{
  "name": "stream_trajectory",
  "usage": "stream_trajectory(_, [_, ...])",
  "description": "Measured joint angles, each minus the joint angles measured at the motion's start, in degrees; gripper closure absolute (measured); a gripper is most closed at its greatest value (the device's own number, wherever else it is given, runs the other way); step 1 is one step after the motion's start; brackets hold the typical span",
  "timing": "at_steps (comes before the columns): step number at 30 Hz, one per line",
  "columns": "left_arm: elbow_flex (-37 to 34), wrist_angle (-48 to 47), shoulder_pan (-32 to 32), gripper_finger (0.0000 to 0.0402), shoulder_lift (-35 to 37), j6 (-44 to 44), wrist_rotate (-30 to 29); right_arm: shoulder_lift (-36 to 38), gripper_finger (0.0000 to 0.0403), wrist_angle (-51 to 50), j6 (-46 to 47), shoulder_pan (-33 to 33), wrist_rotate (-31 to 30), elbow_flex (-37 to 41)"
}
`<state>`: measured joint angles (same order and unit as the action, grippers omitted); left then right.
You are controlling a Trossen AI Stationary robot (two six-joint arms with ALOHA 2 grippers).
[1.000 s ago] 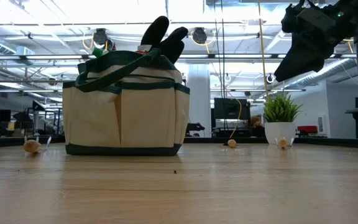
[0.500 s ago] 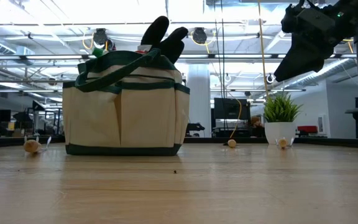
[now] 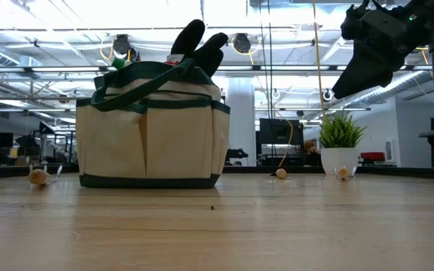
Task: Pick & Place Garden tools in Gardening bag
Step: Put the green shear scissors into the brown gardening bag
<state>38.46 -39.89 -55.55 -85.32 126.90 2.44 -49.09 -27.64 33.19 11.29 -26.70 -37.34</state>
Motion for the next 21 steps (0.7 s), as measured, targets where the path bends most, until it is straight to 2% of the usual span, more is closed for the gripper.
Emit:
stream_trajectory(7, [1.83, -1.38, -0.02, 0.035, 0.61, -2.93, -0.99, -0.02, 0.0268, 1.22, -1.52, 0.0, 0.0, 0.0])
stream_trajectory(13, [4.69, -3.62, -0.02, 0.035, 4.18, -6.48, -3.03, -0.02, 0.0268, 6.44, -5.12, 0.0, 0.03, 0.0])
stream_trajectory(21, [11.23, -8.1, 0.01, 0.035, 9.39, -13.43, -10.49, -0.02, 0.0268, 15.93, -10.92, 0.0, 3.72, 0.0])
